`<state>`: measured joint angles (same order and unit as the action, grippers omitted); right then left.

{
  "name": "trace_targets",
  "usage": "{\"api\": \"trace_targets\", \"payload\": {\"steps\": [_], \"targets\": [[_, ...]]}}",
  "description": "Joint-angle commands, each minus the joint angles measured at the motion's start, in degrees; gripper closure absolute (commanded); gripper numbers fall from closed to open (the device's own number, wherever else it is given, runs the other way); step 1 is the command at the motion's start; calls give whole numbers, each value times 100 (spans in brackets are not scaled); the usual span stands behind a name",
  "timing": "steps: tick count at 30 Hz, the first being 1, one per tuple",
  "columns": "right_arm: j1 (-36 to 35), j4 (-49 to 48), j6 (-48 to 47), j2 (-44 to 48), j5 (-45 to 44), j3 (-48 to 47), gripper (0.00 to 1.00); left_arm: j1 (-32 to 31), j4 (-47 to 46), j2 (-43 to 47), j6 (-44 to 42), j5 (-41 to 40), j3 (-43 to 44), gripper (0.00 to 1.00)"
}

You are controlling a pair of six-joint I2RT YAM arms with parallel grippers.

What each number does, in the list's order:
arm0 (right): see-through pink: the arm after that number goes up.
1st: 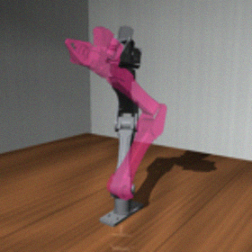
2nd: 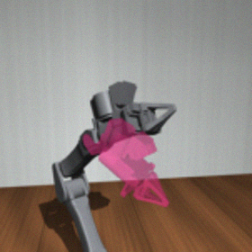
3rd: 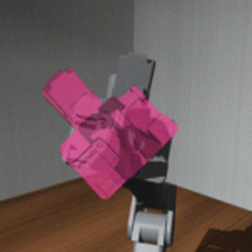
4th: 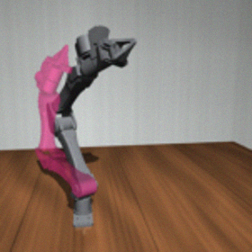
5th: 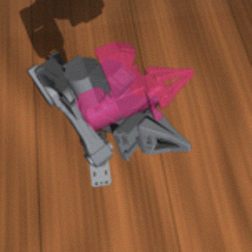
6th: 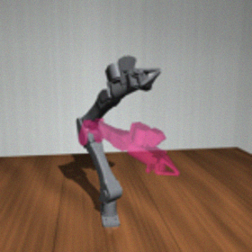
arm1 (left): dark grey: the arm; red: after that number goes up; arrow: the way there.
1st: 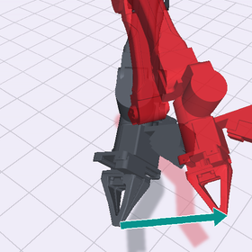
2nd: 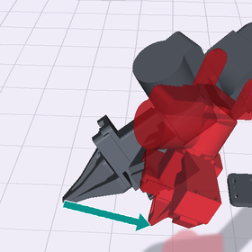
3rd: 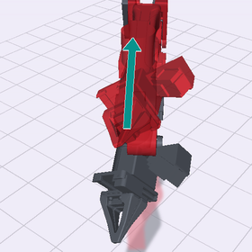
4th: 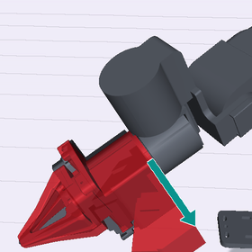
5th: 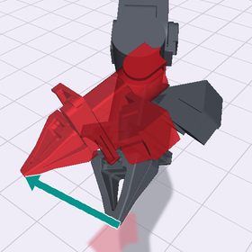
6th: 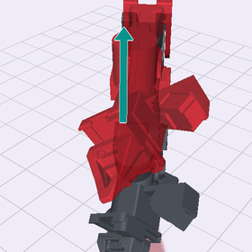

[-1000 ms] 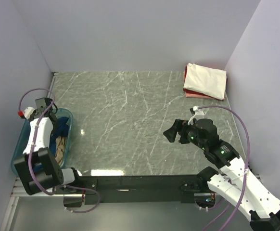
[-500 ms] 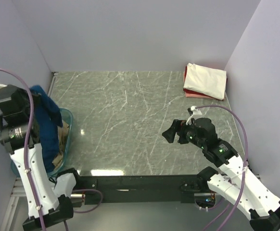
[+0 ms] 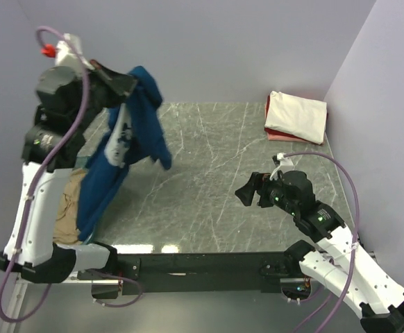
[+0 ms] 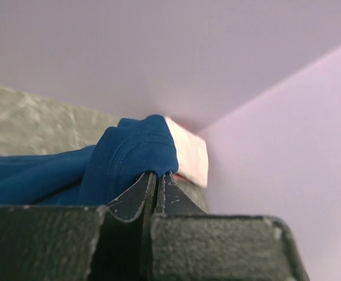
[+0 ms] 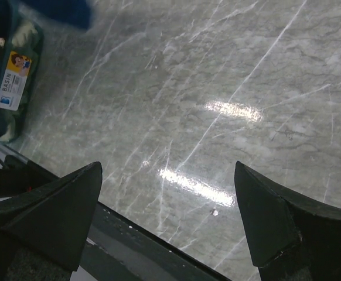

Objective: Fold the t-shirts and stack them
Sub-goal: Move the tshirt to the center of the board, then flatten out the tshirt

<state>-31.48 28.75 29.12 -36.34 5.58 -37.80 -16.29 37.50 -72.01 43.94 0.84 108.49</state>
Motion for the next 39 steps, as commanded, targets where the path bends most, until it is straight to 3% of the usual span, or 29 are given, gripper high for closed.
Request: {"api": "trace_targets", "payload": {"steps": [1, 7, 10, 14, 19, 22, 23, 24, 29, 32, 37, 39], "targets": [[-7, -28, 58, 170, -145, -175, 0, -733, -541, -120, -105, -514, -54, 100], [-7, -36, 216, 197, -312, -26, 1, -1832, -1515, -901, 149, -673, -1372, 100], [-7, -98, 304, 171, -382, 88, 1, -2184, -1736, -1805, 229, -419, -1313, 100], [-7, -256, 410, 109, -505, 308, 1, -2474, -1650, -3324, 220, 47, -394, 100], [-7, -827, 533, -162, -506, 554, 3, -2537, -1483, -4320, 115, 460, 916, 99], [-16, -1222, 656, -434, -384, 625, 6, -2493, -1088, -4743, 9, 356, 1410, 95], [-16, -1449, 699, -514, -339, 668, 6, -2414, -1043, -4778, 9, 312, 1386, 82], [-16, -1565, 743, -610, -321, 695, 8, -2361, -1103, -4744, 18, 337, 1290, 71], [-103, -2442, 998, -1489, -225, 792, 15, -1879, -1394, -3745, 149, 172, -246, 39], [-331, -2865, 1130, -2113, -356, 722, 20, -1641, -1202, -2902, 316, -119, -1231, 38], [-744, -3437, 1288, -3219, -680, 485, 25, -1596, -525, -1328, 983, -2013, -3222, 47], [-877, -3657, 1411, -3632, -760, 370, 27, -1570, -60, -501, 1554, -2412, -3815, 47]]}}
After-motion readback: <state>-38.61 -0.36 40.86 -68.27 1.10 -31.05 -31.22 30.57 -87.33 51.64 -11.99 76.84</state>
